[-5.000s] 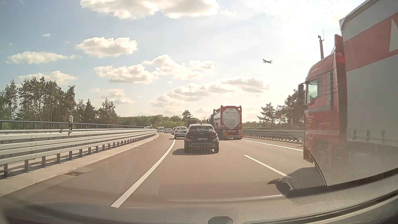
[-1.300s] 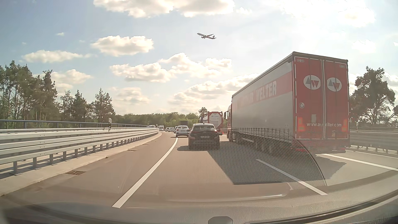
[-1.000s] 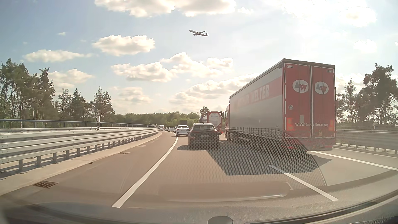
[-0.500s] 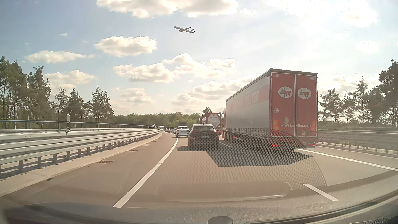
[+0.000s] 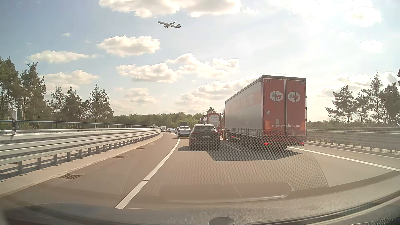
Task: Follow the waypoints while adhering to traffic rules and regulations
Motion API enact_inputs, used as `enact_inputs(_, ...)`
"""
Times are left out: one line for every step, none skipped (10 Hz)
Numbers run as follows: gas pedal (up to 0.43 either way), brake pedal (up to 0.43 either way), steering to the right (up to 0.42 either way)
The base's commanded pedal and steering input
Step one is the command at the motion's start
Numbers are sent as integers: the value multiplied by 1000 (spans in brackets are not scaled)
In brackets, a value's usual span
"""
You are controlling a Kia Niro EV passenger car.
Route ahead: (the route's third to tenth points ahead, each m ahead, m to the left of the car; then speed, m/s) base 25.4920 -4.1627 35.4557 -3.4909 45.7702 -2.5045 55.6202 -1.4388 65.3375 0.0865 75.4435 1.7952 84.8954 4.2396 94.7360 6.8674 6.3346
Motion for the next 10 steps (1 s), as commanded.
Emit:
enact_inputs(98, 0, -15)
enact_inputs(98, 0, -15)
enact_inputs(98, 0, -15)
enact_inputs(98, 0, -15)
enact_inputs(98, 0, -15)
enact_inputs(98, 0, -15)
enact_inputs(98, 0, -15)
enact_inputs(98, 0, -15)
enact_inputs(98, 0, -15)
enact_inputs(98, 0, -14)
